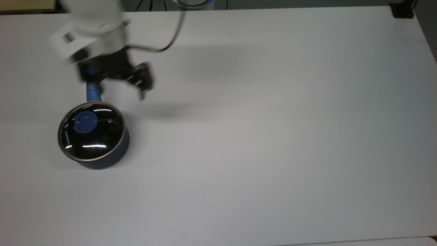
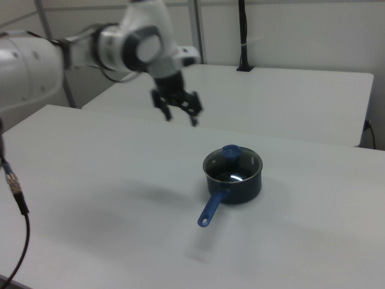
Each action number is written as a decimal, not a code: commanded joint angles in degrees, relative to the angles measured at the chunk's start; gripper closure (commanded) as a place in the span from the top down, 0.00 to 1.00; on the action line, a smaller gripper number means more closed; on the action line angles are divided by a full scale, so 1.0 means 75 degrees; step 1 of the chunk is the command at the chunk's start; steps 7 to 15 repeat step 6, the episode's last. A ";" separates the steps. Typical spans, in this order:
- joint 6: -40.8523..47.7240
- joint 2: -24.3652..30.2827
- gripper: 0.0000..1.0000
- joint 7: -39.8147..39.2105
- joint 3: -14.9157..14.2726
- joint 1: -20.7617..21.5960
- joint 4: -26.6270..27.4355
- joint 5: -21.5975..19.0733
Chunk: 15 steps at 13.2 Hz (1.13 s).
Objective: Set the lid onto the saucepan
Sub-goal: 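Open the gripper and raise it away from the lid knob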
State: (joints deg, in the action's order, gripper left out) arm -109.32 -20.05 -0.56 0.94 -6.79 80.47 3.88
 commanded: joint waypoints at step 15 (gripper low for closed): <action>0.1873 0.2462 1.00 0.1938 -0.0114 0.1303 0.1986 0.0350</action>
